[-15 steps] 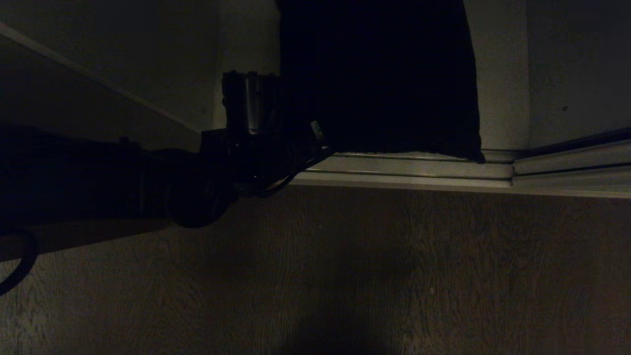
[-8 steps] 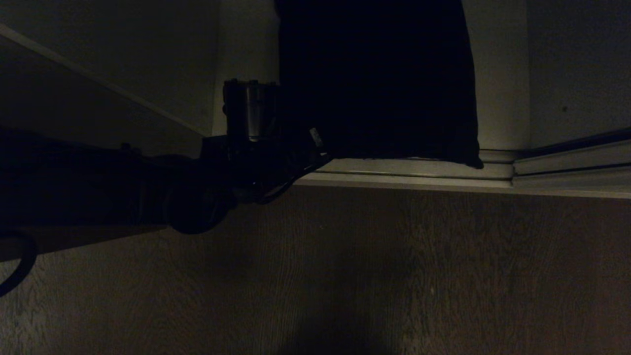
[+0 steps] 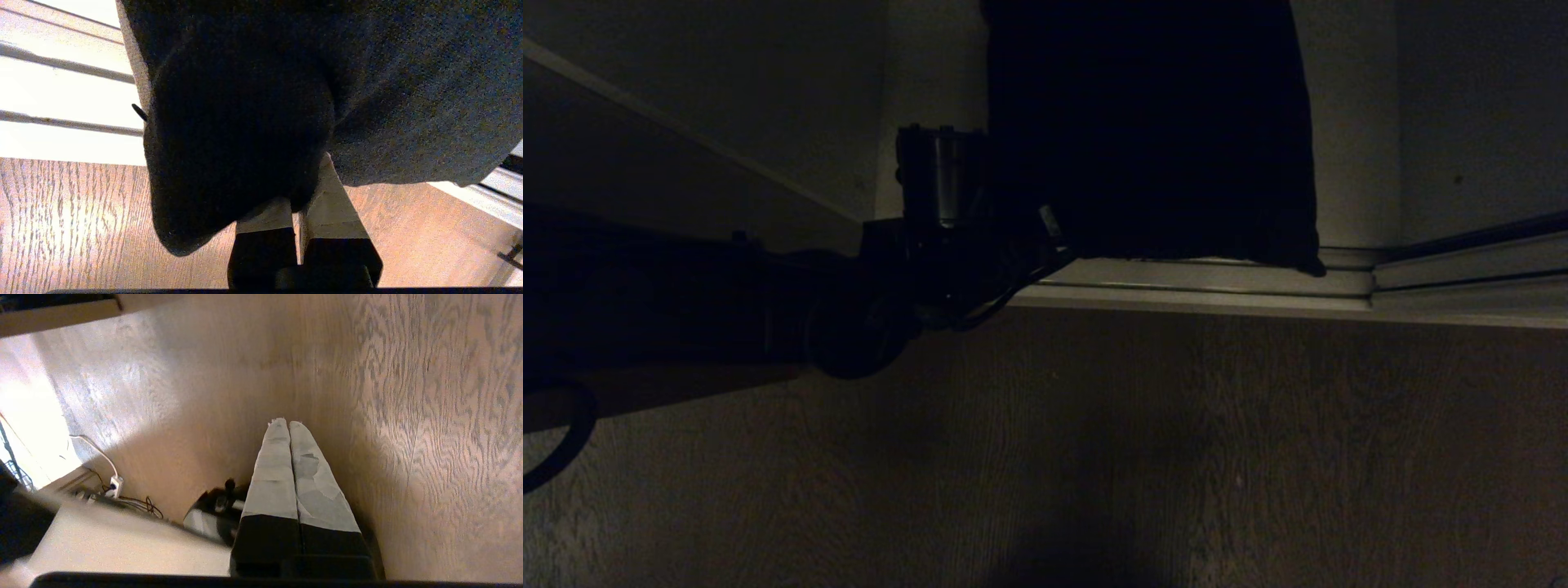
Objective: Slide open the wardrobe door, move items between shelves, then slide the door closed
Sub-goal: Place the pillow on the higher shelf
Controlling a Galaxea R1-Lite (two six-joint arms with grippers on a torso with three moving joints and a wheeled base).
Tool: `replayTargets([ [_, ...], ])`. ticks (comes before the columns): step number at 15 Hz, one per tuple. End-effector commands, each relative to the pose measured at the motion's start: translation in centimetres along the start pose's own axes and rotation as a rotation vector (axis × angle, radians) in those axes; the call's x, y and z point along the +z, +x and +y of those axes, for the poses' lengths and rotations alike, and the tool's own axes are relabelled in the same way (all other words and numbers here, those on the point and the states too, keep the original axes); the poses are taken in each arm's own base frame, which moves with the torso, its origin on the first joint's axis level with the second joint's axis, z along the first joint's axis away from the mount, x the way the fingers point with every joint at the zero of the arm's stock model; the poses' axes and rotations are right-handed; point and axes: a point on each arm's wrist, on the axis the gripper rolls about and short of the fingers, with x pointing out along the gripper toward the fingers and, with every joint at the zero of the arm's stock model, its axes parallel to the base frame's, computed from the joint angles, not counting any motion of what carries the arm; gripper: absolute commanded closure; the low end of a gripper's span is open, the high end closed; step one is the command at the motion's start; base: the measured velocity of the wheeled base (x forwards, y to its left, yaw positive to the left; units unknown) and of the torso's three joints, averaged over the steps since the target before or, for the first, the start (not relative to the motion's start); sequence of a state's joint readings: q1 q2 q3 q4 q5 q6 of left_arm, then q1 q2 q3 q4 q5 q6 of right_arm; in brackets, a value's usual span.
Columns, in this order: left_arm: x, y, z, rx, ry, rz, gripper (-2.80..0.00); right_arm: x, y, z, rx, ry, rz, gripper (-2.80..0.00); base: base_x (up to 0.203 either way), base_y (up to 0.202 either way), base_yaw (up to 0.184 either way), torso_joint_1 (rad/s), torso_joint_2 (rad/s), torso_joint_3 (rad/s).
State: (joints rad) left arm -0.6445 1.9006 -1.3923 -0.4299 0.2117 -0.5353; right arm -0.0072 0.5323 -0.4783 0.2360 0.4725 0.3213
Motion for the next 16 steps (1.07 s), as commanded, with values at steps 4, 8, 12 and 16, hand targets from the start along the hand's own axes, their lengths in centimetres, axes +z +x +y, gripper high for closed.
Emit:
replayTargets([
  [4,0.5,0.2,-0.3,-0.004,-0.002,-0.013,0.0,2.9,8.0,-3.0,0.01,0.048,0.109,0.0,0.0,0.0,0.0,0.0,0.0,0.0],
  [8,0.3,0.4,-0.3,-0.002,0.0,-0.008,0.0,4.3,11.9,-3.6,0.084,0.011,0.087,0.0,0.0,0.0,0.0,0.0,0.0,0.0],
  [12,-0.1,0.2,0.0,0.009,0.004,0.012,0.0,4.6,15.0,-3.5,0.14,-0.007,0.117,0.0,0.0,0.0,0.0,0.0,0.0,0.0],
  [16,0.8,0.3,-0.6,-0.002,-0.002,-0.009,0.0,5.2,15.5,-4.2,0.132,-0.03,0.05,0.0,0.0,0.0,0.0,0.0,0.0,0.0],
])
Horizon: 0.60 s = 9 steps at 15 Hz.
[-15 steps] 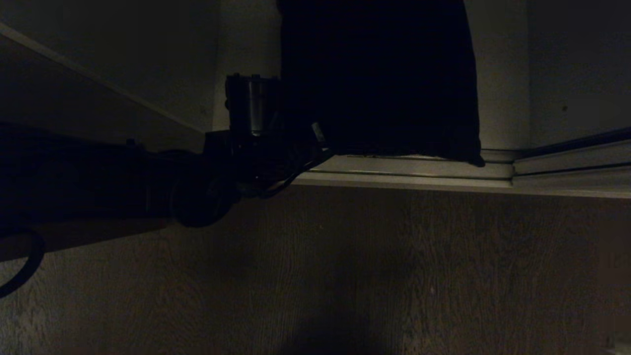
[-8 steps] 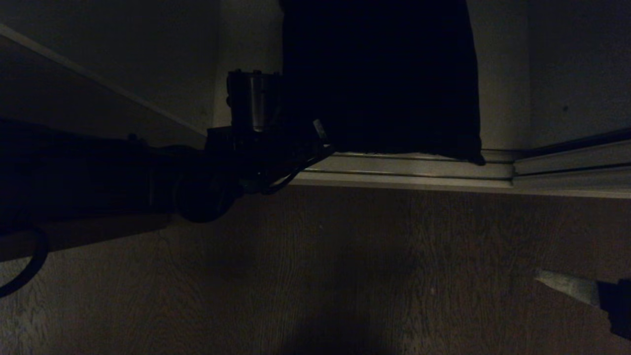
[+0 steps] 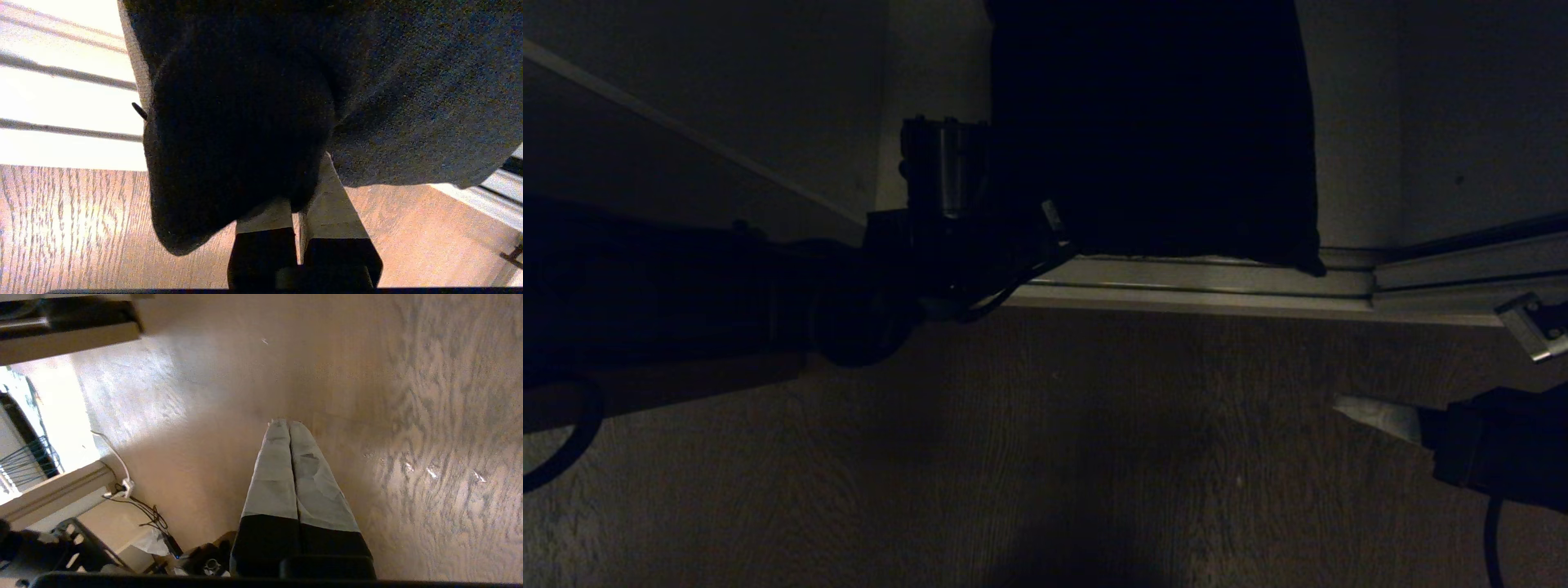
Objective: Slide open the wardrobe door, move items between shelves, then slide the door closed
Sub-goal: Place the pillow on the higher shelf
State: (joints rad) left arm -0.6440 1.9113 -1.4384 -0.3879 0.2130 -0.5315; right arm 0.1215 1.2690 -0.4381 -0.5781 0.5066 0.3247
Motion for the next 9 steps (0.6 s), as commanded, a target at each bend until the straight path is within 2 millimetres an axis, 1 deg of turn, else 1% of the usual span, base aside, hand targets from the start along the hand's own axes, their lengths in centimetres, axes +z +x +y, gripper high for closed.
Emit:
replayTargets([
  [1,0.9,0.1,-0.5,-0.012,-0.01,-0.025,0.0,-0.2,0.0,-1.2,-0.05,0.018,0.002,0.0,0.0,0.0,0.0,0.0,0.0,0.0],
  [4,2.3,0.1,-1.4,-0.017,-0.011,-0.036,0.0,0.5,-1.2,-2.0,-0.116,-0.032,-0.053,0.0,0.0,0.0,0.0,0.0,0.0,0.0],
  [7,2.7,0.1,-1.7,-0.01,-0.01,-0.026,0.0,1.0,-1.0,-2.3,-0.126,-0.049,-0.063,0.0,0.0,0.0,0.0,0.0,0.0,0.0],
  [8,2.6,0.1,-1.6,-0.005,-0.008,-0.022,0.0,1.0,-0.8,-2.5,-0.131,-0.043,-0.056,-2.8,0.0,0.0,0.0,0.0,0.0,0.0],
  [9,2.4,0.1,-1.5,0.005,-0.008,-0.023,0.0,1.0,-0.5,-2.8,-0.134,-0.039,-0.051,-2.8,0.0,0.0,0.0,0.0,0.0,0.0],
])
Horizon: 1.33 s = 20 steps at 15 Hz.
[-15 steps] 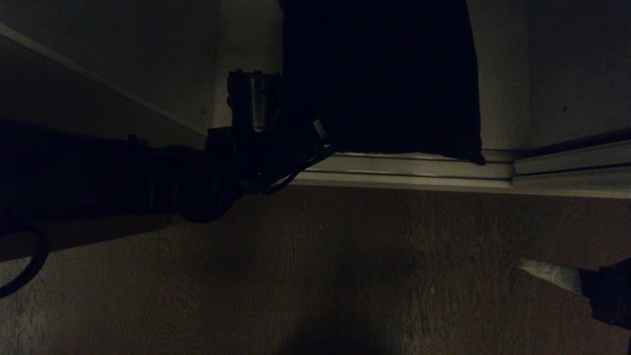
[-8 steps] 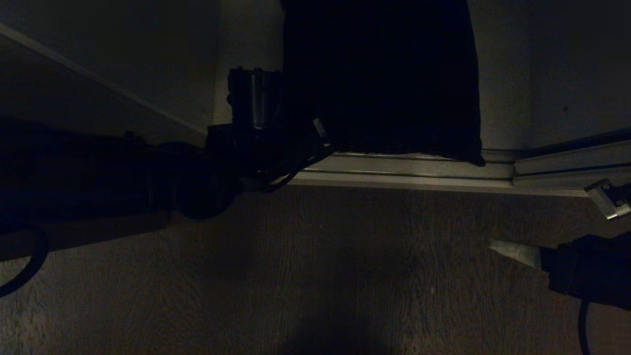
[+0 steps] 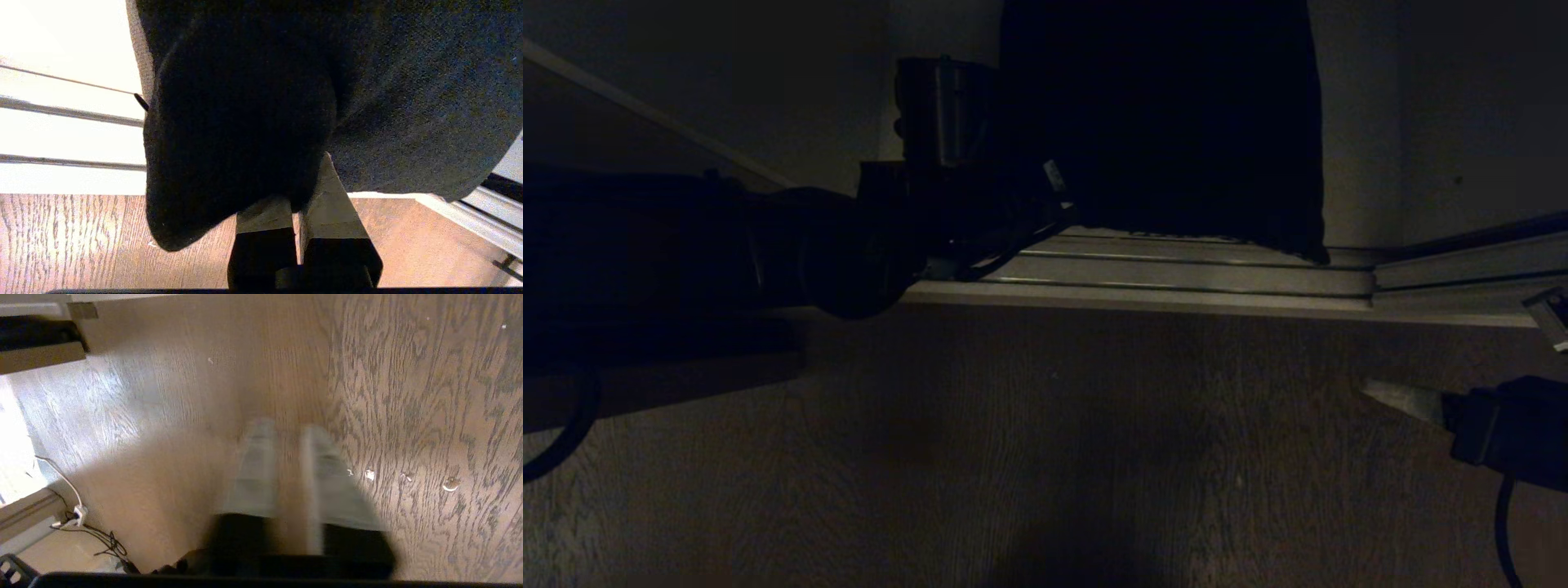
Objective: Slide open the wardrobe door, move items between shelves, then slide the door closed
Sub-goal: Place the pillow on the higher shelf
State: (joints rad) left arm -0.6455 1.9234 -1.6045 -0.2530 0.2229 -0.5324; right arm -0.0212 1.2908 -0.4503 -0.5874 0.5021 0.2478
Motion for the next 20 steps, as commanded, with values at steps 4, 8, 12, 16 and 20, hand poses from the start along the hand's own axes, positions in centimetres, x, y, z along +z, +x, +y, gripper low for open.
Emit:
replayTargets([
  [4,0.0,0.0,0.1,0.013,-0.005,-0.009,0.0,-0.5,2.1,-1.4,-0.001,0.008,0.007,-2.8,0.0,0.0,0.0,0.0,0.0,0.0],
  [8,0.2,-0.2,-0.1,0.005,-0.007,-0.015,0.0,-1.0,5.3,-3.4,0.009,0.003,-0.016,-2.8,0.0,0.0,0.0,0.0,0.0,0.0],
  [12,-0.2,0.0,0.0,0.008,-0.01,-0.006,0.0,0.0,6.0,-3.4,0.104,0.017,-0.096,-2.8,0.0,0.0,0.0,0.0,0.0,0.0],
  [16,-0.6,-0.2,0.3,0.015,-0.008,0.01,0.0,2.4,5.7,-2.5,0.177,0.027,-0.166,-2.8,0.0,0.0,0.0,0.0,0.0,0.0],
  [20,-1.0,-0.5,-0.1,0.001,-0.006,0.021,0.0,2.9,7.4,-3.3,0.178,0.035,-0.161,-2.8,0.0,0.0,0.0,0.0,0.0,0.0],
])
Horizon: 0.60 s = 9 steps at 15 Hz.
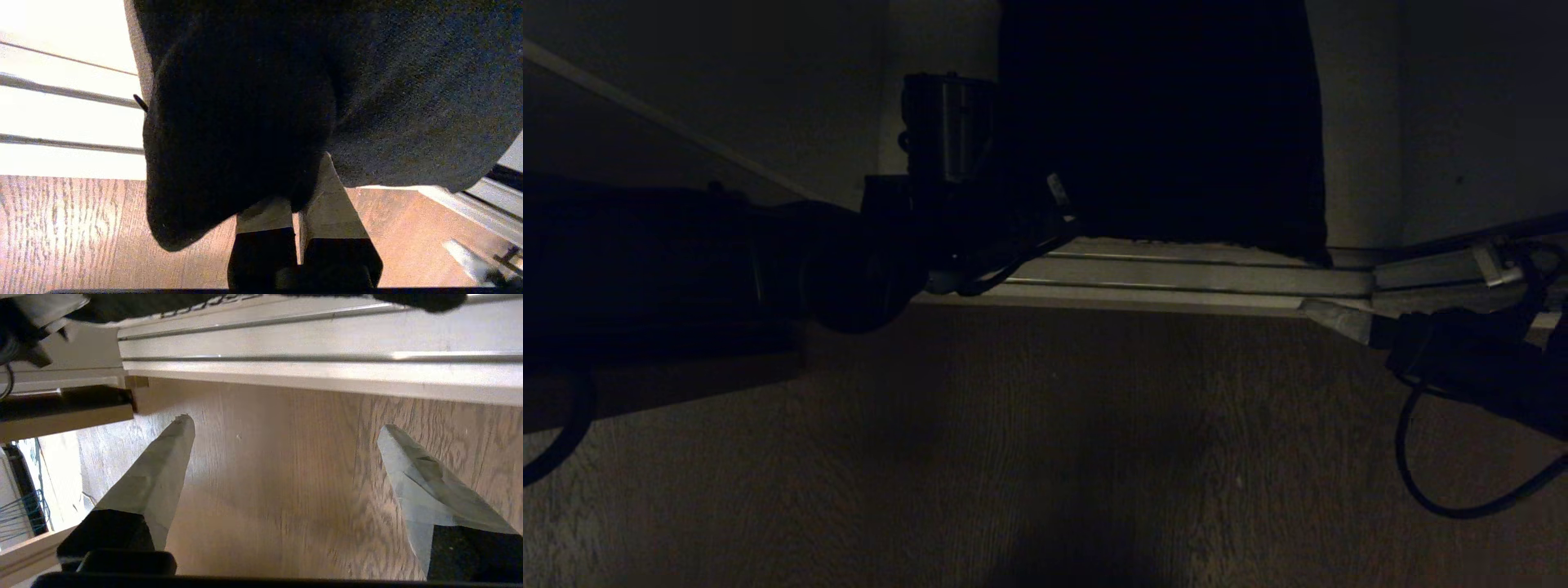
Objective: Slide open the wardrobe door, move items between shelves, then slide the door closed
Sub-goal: Place the pillow on the higher shelf
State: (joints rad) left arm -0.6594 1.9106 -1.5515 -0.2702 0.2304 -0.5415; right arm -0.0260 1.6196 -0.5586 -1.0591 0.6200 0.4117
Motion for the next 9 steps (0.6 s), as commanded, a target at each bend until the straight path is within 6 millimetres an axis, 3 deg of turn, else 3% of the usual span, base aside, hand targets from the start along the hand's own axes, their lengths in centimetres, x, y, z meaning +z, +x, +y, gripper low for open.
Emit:
replayTargets([
  [1,-0.2,-0.1,-0.2,-0.007,-0.004,0.004,0.0,-0.2,1.0,-0.8,0.0,0.012,0.011,-2.8,0.0,0.0,0.0,0.0,0.0,0.0],
  [9,0.2,-0.5,-0.5,-0.017,-0.011,-0.004,0.0,0.1,4.0,-3.2,0.026,-0.013,-0.046,-2.8,0.0,0.0,0.0,0.0,0.0,0.0],
])
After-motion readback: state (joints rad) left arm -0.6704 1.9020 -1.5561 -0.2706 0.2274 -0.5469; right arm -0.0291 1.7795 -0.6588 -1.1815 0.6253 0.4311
